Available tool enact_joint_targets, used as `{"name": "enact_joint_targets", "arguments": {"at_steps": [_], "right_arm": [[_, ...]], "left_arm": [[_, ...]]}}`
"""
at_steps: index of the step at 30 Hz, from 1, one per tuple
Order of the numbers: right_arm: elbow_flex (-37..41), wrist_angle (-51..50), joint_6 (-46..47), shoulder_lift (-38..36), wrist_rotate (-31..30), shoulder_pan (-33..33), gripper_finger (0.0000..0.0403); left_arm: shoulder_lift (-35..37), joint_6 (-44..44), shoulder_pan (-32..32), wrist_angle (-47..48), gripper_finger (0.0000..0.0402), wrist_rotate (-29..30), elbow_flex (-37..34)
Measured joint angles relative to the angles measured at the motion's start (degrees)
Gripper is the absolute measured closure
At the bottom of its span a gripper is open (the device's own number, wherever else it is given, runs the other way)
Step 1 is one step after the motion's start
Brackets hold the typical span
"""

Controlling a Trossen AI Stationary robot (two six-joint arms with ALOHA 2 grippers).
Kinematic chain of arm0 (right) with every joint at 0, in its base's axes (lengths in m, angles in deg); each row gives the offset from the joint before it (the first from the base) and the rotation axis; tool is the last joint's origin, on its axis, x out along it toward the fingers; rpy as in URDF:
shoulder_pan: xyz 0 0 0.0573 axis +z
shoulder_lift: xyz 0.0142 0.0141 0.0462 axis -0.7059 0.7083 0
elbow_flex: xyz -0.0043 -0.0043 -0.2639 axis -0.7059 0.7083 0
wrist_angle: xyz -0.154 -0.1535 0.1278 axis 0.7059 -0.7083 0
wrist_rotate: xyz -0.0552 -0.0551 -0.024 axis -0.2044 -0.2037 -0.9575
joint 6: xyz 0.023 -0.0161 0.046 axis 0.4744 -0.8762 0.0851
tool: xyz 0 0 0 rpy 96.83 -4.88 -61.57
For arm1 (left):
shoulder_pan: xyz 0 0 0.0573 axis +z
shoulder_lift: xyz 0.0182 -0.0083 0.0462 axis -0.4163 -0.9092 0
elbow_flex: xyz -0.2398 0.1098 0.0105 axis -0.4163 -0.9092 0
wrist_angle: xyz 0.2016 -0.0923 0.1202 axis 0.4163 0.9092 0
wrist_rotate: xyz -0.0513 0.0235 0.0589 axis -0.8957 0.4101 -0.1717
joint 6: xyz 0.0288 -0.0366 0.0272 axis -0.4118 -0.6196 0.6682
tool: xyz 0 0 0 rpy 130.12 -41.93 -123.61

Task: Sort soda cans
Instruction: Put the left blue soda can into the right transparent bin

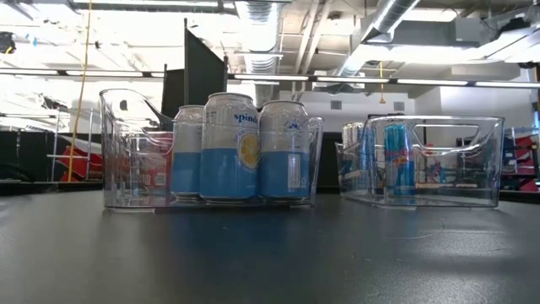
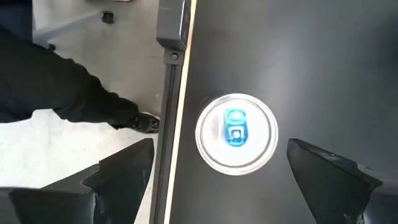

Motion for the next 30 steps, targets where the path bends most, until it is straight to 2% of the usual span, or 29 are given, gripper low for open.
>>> {"name": "enact_joint_targets", "arguments": {"at_steps": [7, 22, 26, 30], "right_arm": [[-0.02, 0.69, -0.11, 1.84, 1.54, -1.41, 0.0015], [-0.02, 0.57, -1.95, 8.79, 6.74, -2.58, 0.0016], [0.0, 1.11, -2.64, 9.64, 6.92, -2.72, 0.0035], [-0.02, 2.15, -2.78, 9.94, 6.94, -3.18, 0.007]], "left_arm": [[-3.49, -5.13, -7.88, 0.53, 0.0065, 6.9, 0.0], [-8.87, -17.61, -19.44, 4.83, 0.0065, 14.99, 0.0], [-8.85, -21.83, -22.28, 6.88, 0.0065, 17.29, 0.0], [-8.86, -25.31, -24.8, 8.64, 0.0065, 19.16, 0.0]]}}
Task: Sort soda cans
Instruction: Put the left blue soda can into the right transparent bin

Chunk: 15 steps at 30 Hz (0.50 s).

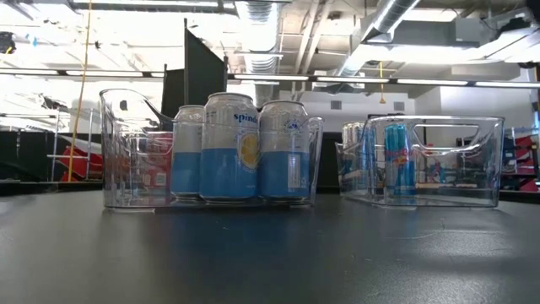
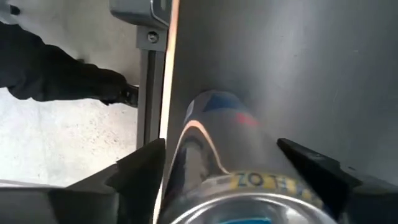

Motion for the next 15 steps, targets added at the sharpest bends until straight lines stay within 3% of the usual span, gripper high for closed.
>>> {"name": "enact_joint_targets", "arguments": {"at_steps": [10, 15], "right_arm": [[-0.04, -0.28, -0.52, 0.19, 0.06, -1.18, 0.0161], [-0.09, -3.9, -1.16, 0.17, 0.17, -1.85, 0.0168]], "left_arm": [[0.02, -6.81, -3.57, 2.1, 0.0065, 2.65, -5.04], [0.07, -12.53, -4.37, 1.45, 0.0065, 2.76, -10.98]]}}
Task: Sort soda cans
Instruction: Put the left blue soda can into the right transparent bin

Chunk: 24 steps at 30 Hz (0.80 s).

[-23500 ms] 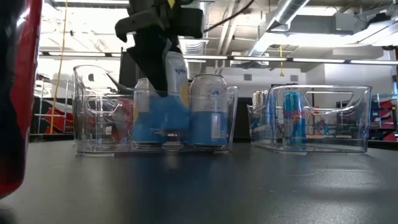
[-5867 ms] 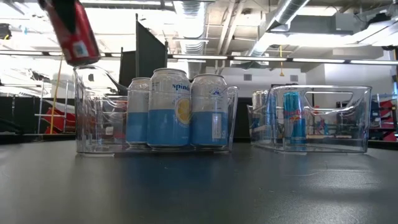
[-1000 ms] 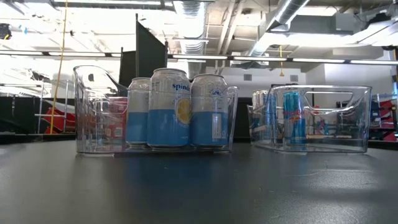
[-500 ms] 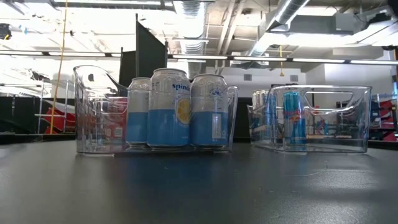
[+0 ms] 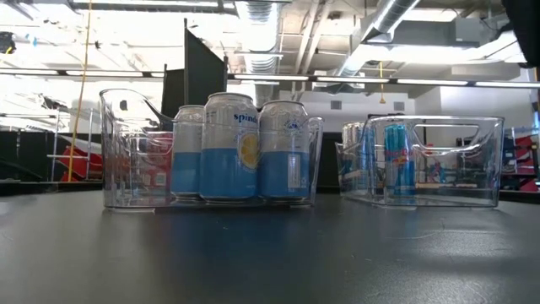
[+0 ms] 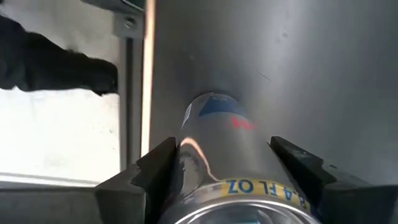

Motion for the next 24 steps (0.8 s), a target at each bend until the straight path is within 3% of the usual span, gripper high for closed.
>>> {"name": "enact_joint_targets", "arguments": {"at_steps": [8, 14, 24], "right_arm": [[-1.07, -6.84, -0.85, -1.05, 0.02, -2.29, 0.0168], [-0.44, -6.95, -1.9, -8.61, -0.61, -5.53, 0.0168], [1.49, -6.85, -4.15, -25.12, -14.02, -15.31, 0.0168]], "left_arm": [[0.02, -7.81, -2.71, -5.35, 0.0065, 5.93, -10.2], [-0.07, -9.01, -3.16, -12.83, 0.0065, 11.09, -18.42], [0.04, -9.05, 0.16, -14.89, 0.0065, 15.27, -21.61]]}}
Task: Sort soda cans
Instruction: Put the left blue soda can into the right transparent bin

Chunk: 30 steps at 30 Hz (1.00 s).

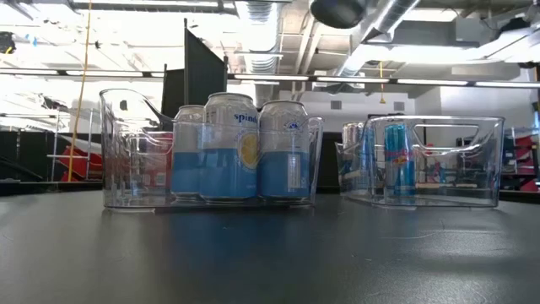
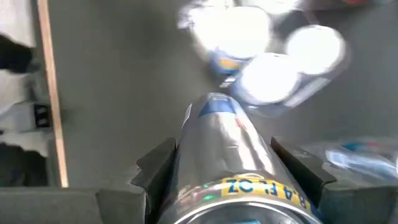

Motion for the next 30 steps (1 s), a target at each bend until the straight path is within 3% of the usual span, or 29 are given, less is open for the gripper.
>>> {"name": "enact_joint_targets", "arguments": {"at_steps": [5, 13, 20, 30], "right_arm": [[10.87, -0.08, -1.38, -8.34, -1.26, -7.89, 0.0168], [31.03, 0.79, -1.41, -19.29, 0.04, -19.15, 0.0168], [41.42, 4.04, -4.18, -19.87, 1.19, -25.64, 0.0168], [50.54, 18.58, -9.61, -19.78, 3.93, -31.38, 0.0168]], "left_arm": [[-0.01, 0.91, 0.6, -1.0, 0.0065, 3.45, -2.18], [4.36, 10.93, 4.23, -0.13, 0.0065, 4.01, -2.18], [7.54, 15.89, 7.01, 1.74, 0.0065, 4.18, -2.18], [9.84, 16.18, 7.98, 5.92, 0.0065, 4.27, -2.11]]}}
